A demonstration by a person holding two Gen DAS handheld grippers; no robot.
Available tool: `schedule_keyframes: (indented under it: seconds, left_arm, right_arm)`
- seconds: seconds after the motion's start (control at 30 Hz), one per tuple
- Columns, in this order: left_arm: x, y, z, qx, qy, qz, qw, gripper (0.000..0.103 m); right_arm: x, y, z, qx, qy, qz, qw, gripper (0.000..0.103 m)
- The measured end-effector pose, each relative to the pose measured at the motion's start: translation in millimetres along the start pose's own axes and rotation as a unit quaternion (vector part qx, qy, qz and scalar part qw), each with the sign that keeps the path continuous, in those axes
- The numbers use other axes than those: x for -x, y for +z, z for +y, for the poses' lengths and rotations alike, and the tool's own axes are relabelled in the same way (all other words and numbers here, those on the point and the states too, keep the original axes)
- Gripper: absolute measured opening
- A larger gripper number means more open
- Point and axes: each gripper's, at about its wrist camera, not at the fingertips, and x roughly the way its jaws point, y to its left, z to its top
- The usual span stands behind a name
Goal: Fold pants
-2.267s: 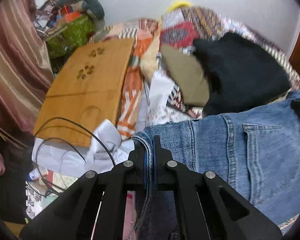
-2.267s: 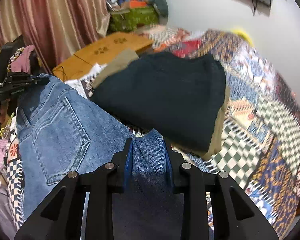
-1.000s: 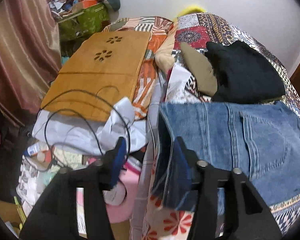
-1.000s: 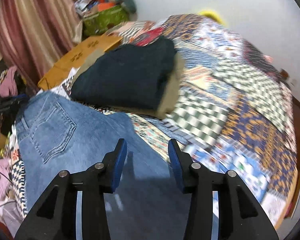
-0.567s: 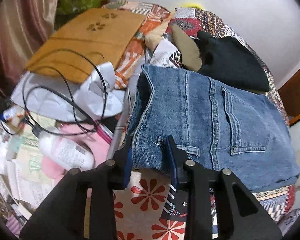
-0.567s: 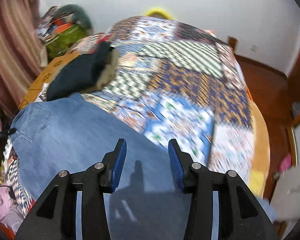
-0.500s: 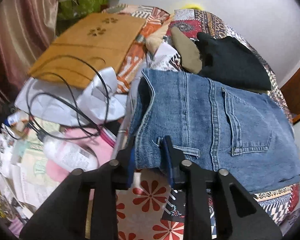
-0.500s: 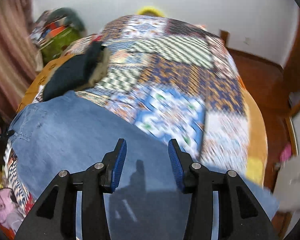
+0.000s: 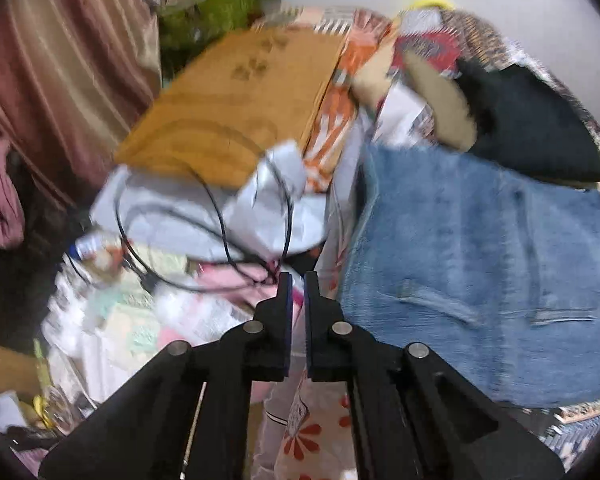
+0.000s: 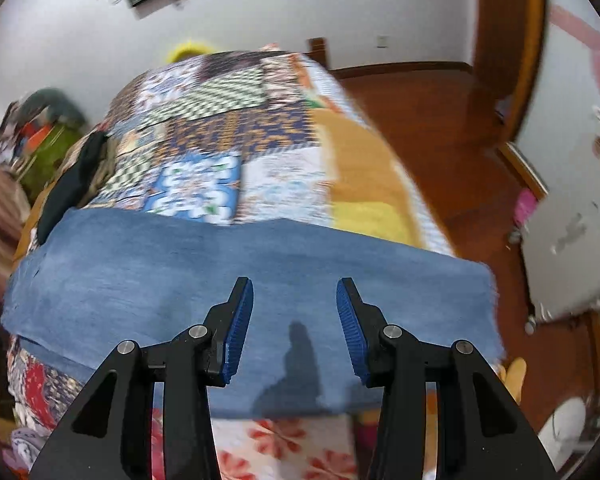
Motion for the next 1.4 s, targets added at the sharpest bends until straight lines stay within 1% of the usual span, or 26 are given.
schedule_keyframes:
  seconds: [0.03,0.13,0.2,0.23,0.27,0.3,0.33,0.37,0.43,0.47,0.6,0.73,0.8,0.83,0.87,0.9,0.93,0.97,1.0,1.07,1.1,1.13,1.17,1.2,1.3,1.4]
  left_arm:
    - [12.4,2.8,-5.6,-0.009,-0.005,-0.011,0.9999,0.007]
    - [41.6,12.2,-30.2,-0.038,-0.011,-0.042,0.9984,0.021]
    - [62.3,17.3,-54.8,-0.059,-0.029,-0.068,0.9956,0.041]
    - [69.1,17.2,-63.6,-0.066,-0.035,-0.075,0.9944,0.045]
    - [77.4,17.6,-80.0,-0.079,-0.045,-0.086,0.9921,0.053]
    - [81.3,17.9,-93.0,-0.089,-0.053,-0.091,0.9905,0.059]
    - [84.8,18.5,-102.2,-0.096,-0.059,-0.093,0.9893,0.061]
    - [86.8,17.0,-119.2,-0.109,-0.071,-0.093,0.9871,0.062]
    - [86.3,11.9,-142.8,-0.123,-0.089,-0.085,0.9847,0.062]
    - [83.2,9.0,-158.6,-0.133,-0.103,-0.075,0.9829,0.062]
    - [68.2,-2.2,-200.8,-0.160,-0.134,-0.040,0.9772,0.062]
    - [52.6,-16.9,-227.4,-0.170,-0.154,-0.003,0.9734,0.062]
    - [41.6,-27.7,-236.2,-0.177,-0.155,0.020,0.9717,0.062]
    - [39.3,-32.2,-238.5,-0.180,-0.152,0.026,0.9715,0.062]
    - [34.8,-36.8,-242.5,-0.186,-0.141,0.032,0.9719,0.064]
    - [33.3,-40.4,-245.2,-0.188,-0.128,0.028,0.9734,0.071]
    - [33.6,-43.1,-246.0,-0.185,-0.115,0.017,0.9758,0.074]
    - [34.0,-44.4,-245.8,-0.182,-0.110,0.012,0.9769,0.077]
    - [32.7,-45.5,-247.8,-0.180,-0.111,0.012,0.9774,0.077]
    - [30.8,-45.5,-245.4,-0.166,-0.116,0.017,0.9791,0.079]
    - [29.1,-45.1,-243.8,-0.159,-0.117,0.019,0.9802,0.081]
    - [28.9,-45.0,-240.8,-0.155,-0.118,0.020,0.9807,0.081]
    - [28.7,-45.0,-240.1,-0.153,-0.119,0.021,0.9808,0.081]
    - [28.7,-45.1,-240.2,-0.154,-0.118,0.020,0.9808,0.081]
    - [31.1,-46.7,-241.8,-0.166,-0.109,0.015,0.9801,0.081]
    - [32.1,-46.7,-245.2,-0.176,-0.101,0.010,0.9791,0.081]
  right_arm:
    - [2.6,-1.2,-6.8,-0.006,-0.006,-0.001,1.000,0.040]
    - [10.6,-3.9,-32.1,-0.028,-0.025,-0.009,0.999,0.040]
    - [17.2,-6.7,-46.3,-0.045,-0.033,-0.020,0.998,0.040]
    - [19.9,-8.4,-54.0,-0.053,-0.037,-0.025,0.998,0.044]
    - [22.1,-10.1,-60.3,-0.059,-0.041,-0.027,0.997,0.048]
    - [24.5,-12.6,-66.3,-0.064,-0.047,-0.031,0.996,0.055]
    - [26.1,-14.4,-70.1,-0.066,-0.052,-0.033,0.996,0.056]
    - [28.4,-18.1,-76.9,-0.070,-0.059,-0.037,0.995,0.056]
    - [29.8,-23.7,-85.9,-0.077,-0.064,-0.034,0.994,0.056]
    - [28.9,-28.4,-91.7,-0.083,-0.068,-0.031,0.994,0.056]
    - [20.7,-45.6,-110.7,-0.108,-0.070,-0.012,0.992,0.056]
    - [4.2,-61.2,-124.7,-0.132,-0.060,0.008,0.989,0.056]
    - [-3.9,-64.8,-128.9,-0.144,-0.046,0.012,0.988,0.056]
    - [-8.4,-65.3,-129.3,-0.149,-0.041,0.015,0.988,0.056]
    - [-14.1,-66.8,-132.0,-0.157,-0.034,0.014,0.987,0.056]
    - [-17.7,-67.2,-133.4,-0.162,-0.029,0.015,0.986,0.056]
    - [-21.7,-67.1,-134.9,-0.165,-0.024,0.015,0.986,0.055]
    - [-25.1,-66.2,-135.0,-0.164,-0.026,0.012,0.986,0.054]
    - [-27.8,-65.6,-135.0,-0.163,-0.028,0.009,0.986,0.053]
    - [-37.1,-65.0,-136.6,-0.163,-0.025,0.019,0.986,0.047]
    - [-39.8,-65.6,-138.0,-0.167,-0.017,0.020,0.986,0.040]
    - [-41.3,-67.1,-140.7,-0.173,-0.009,0.018,0.985,0.028]
    - [-42.0,-67.6,-142.0,-0.177,-0.004,0.013,0.984,0.021]
    - [-41.3,-67.4,-142.3,-0.177,-0.005,0.009,0.984,0.011]
    - [-29.7,-63.6,-138.8,-0.163,-0.011,-0.017,0.986,0.007]
    - [-8.7,-59.2,-135.5,-0.149,-0.026,-0.050,0.987,0.007]
